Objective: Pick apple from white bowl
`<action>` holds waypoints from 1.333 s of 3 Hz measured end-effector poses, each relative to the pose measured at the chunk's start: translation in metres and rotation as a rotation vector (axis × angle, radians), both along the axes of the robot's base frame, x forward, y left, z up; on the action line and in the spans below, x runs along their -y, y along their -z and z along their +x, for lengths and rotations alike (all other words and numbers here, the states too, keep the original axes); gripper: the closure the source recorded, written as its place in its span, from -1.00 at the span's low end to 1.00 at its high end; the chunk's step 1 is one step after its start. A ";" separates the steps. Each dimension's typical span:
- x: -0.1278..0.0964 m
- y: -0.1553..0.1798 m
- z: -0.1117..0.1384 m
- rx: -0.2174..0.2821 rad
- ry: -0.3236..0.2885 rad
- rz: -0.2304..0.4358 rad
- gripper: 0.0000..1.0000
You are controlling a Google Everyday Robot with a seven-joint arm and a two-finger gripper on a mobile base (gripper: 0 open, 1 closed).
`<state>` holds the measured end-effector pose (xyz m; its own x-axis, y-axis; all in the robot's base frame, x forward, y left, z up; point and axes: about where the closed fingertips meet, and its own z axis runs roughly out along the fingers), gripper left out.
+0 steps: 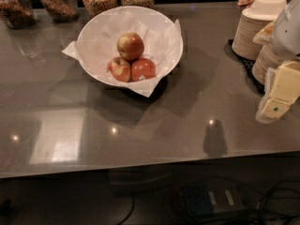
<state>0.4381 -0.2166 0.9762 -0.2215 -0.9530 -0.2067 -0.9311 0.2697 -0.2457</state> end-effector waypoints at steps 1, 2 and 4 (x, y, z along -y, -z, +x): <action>0.000 0.000 0.000 0.000 0.000 0.000 -1.00; -0.014 -0.002 0.013 0.030 -0.007 0.081 -1.00; -0.078 -0.010 0.079 0.119 -0.003 0.355 -1.00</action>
Offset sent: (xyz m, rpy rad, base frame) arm 0.0379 0.0378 0.0030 0.2316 -0.0635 0.0210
